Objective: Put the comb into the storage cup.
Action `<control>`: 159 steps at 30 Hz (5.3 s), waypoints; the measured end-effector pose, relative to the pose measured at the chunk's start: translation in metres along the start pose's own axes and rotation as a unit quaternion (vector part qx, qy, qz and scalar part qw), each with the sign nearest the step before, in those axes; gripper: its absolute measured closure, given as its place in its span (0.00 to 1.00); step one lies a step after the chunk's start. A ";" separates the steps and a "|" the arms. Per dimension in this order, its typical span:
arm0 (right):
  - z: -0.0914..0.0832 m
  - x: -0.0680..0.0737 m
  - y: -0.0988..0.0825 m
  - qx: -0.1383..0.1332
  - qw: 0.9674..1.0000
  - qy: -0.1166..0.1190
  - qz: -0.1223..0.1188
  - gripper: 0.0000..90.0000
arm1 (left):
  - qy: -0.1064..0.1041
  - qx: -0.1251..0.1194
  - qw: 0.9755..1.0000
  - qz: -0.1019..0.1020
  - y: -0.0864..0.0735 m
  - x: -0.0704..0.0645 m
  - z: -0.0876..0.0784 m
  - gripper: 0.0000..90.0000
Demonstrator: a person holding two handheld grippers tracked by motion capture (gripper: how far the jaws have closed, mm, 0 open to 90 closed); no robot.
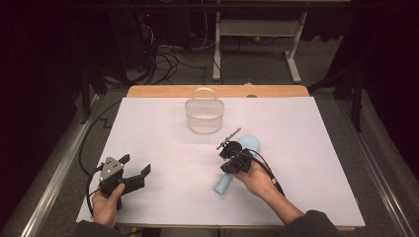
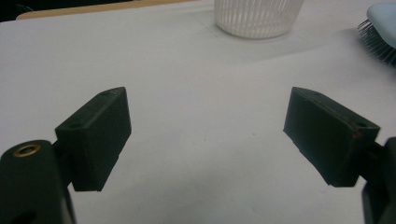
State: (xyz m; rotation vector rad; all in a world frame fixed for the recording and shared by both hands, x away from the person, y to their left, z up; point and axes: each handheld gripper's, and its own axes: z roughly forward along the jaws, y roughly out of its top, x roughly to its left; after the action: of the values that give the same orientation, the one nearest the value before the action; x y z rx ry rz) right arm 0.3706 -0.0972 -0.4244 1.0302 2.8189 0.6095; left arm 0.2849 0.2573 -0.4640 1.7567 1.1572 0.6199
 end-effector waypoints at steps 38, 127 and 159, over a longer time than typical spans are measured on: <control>-0.020 -0.009 -0.041 -0.009 1.000 -0.008 0.015 1.00 | 0.006 0.006 1.000 0.007 0.000 -0.001 0.002 0.18; -0.013 -0.044 -0.059 0.018 0.996 -0.074 0.050 0.76 | -0.008 0.006 1.000 0.030 0.002 -0.008 0.003 0.18; -0.042 -0.048 -0.089 -0.109 0.990 -0.044 0.075 0.78 | -0.062 0.004 0.995 0.081 0.027 -0.041 0.025 0.16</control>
State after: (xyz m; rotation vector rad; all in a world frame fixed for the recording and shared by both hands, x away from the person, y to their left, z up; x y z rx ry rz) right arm 0.3448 -0.2040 -0.4239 1.2012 2.5462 0.8417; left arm 0.2983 0.2065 -0.4487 1.8822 0.9396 0.5931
